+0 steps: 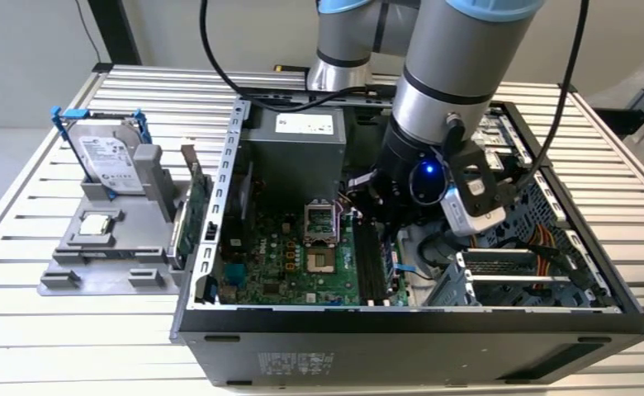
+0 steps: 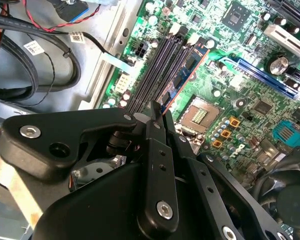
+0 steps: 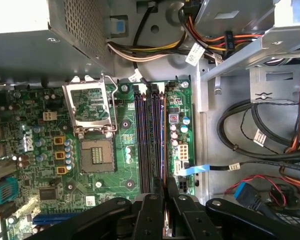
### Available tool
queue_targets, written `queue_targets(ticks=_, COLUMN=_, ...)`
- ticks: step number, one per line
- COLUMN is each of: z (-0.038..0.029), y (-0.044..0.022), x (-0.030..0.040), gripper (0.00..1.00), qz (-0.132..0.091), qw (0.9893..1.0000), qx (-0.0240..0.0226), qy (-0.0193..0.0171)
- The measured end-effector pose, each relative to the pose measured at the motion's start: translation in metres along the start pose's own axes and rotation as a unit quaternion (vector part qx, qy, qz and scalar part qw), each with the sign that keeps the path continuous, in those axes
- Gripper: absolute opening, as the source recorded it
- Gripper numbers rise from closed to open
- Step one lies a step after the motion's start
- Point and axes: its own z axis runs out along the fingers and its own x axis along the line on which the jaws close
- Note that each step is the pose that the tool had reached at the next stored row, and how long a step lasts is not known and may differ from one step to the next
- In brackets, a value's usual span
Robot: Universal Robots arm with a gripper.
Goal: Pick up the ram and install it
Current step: 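Insert the ram into the slot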
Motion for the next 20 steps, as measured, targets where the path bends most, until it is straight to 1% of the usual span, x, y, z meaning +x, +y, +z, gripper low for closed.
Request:
queue_targets(ticks=11, z=0.0029, y=0.0003, x=-0.0008, gripper=0.00, qz=-0.013, qw=0.9999, qx=0.0002, qy=-0.0002)
queue_targets(ticks=13, z=0.0043, y=0.0004, x=-0.0009, gripper=0.00, qz=-0.015, qw=0.9999, qx=0.0000, qy=-0.0002)
queue_targets(ticks=17, z=0.0076, y=0.0006, x=-0.0009, gripper=0.00, qz=-0.017, qw=0.9999, qx=0.0002, qy=-0.0002)
queue_targets(ticks=20, z=0.0076, y=0.0005, x=-0.0009, gripper=0.00, qz=-0.017, qw=0.9999, qx=0.0004, qy=-0.0002)
